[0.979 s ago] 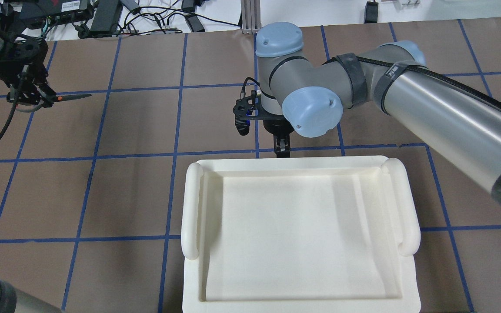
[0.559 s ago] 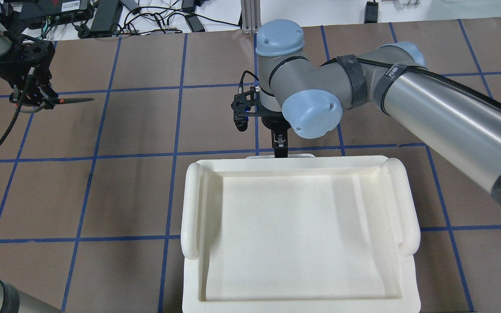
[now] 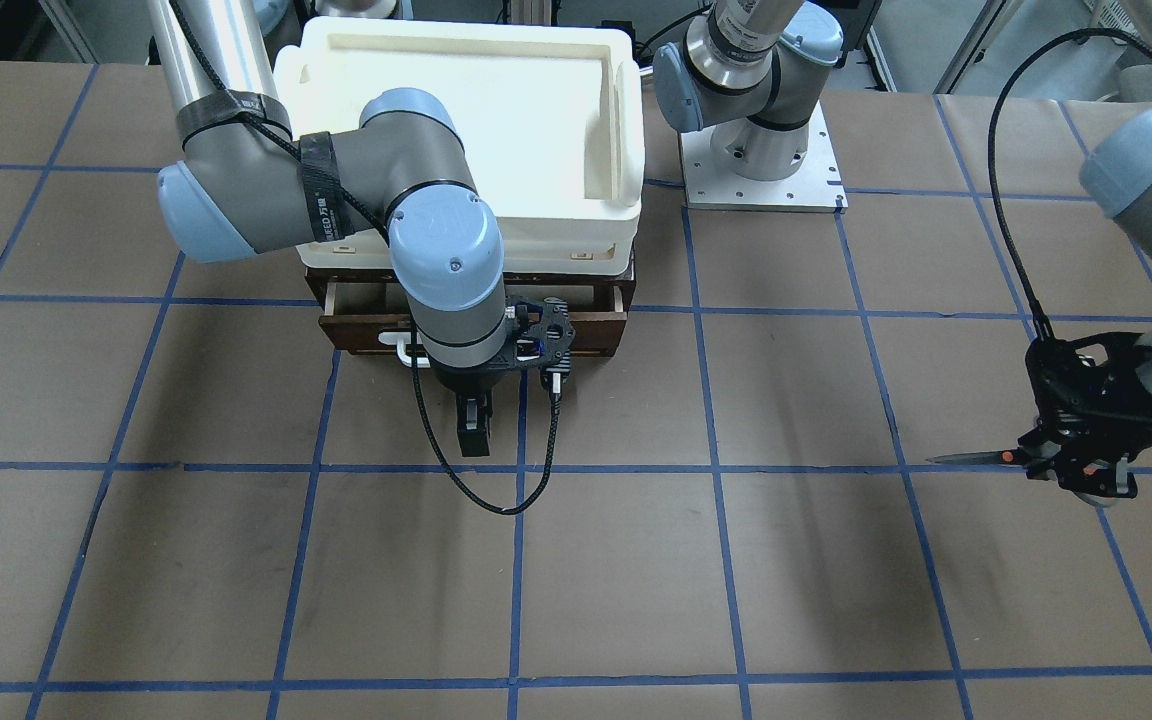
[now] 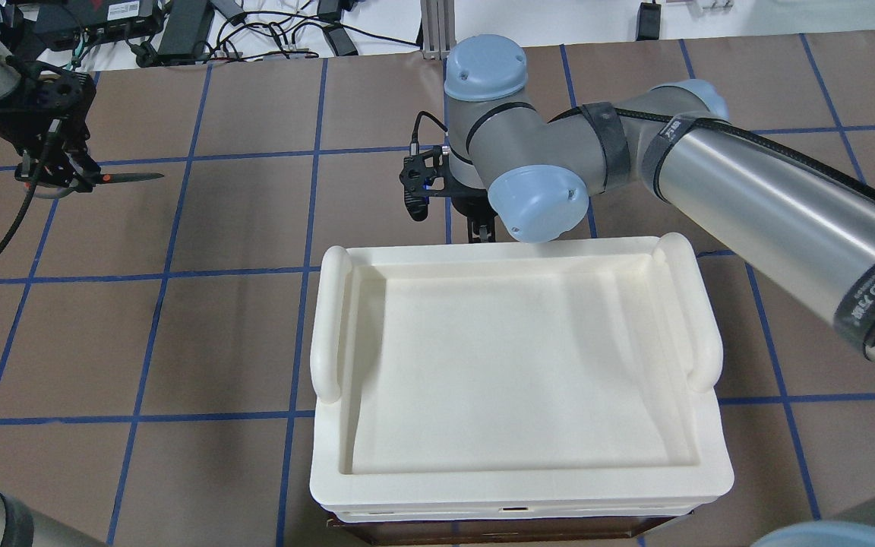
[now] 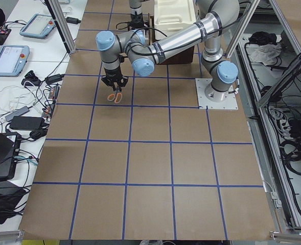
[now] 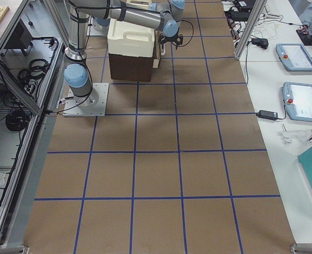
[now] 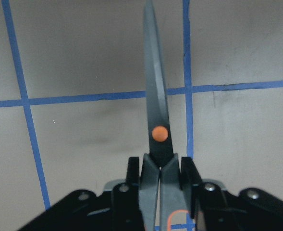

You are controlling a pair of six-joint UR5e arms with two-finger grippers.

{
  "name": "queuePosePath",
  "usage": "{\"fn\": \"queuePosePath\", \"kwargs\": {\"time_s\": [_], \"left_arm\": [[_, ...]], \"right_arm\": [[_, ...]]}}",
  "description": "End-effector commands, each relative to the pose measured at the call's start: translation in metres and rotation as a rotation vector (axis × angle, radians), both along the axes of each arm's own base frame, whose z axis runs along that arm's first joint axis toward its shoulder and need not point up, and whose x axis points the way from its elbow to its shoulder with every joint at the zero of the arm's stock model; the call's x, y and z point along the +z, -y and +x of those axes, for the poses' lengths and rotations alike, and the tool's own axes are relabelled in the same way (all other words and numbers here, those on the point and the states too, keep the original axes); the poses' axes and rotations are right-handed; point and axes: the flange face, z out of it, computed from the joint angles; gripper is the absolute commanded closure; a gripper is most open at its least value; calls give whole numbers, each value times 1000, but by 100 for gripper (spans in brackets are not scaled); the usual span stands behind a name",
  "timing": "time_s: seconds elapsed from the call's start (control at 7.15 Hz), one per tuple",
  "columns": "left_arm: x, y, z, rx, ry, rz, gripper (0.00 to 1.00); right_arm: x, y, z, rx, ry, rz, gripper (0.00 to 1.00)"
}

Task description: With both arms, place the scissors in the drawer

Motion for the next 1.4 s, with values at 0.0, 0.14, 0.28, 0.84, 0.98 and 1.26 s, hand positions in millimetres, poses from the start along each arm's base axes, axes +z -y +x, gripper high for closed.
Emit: {"fn": "queuePosePath", "kwargs": {"time_s": [0.0, 0.14, 0.28, 0.84, 0.98, 1.26], "left_arm": [[0, 0, 0, -1, -1, 0, 100], [0, 0, 0, -1, 0, 0, 100], [0, -1, 0, 1, 0, 0, 100], [0, -1, 0, 1, 1, 2, 100], [0, -1, 0, 1, 1, 2, 100], [-2, -1, -1, -1, 0, 5, 100]], "right_arm": [[7, 10, 2, 1, 8, -28, 0], [10, 15, 2, 0, 11, -37, 0], [8, 19, -2, 3, 11, -36, 0], [21, 63, 1, -8, 38, -89, 0], [18, 74, 2, -11, 39, -93, 0], [19, 85, -5, -25, 46, -101, 0]]}}
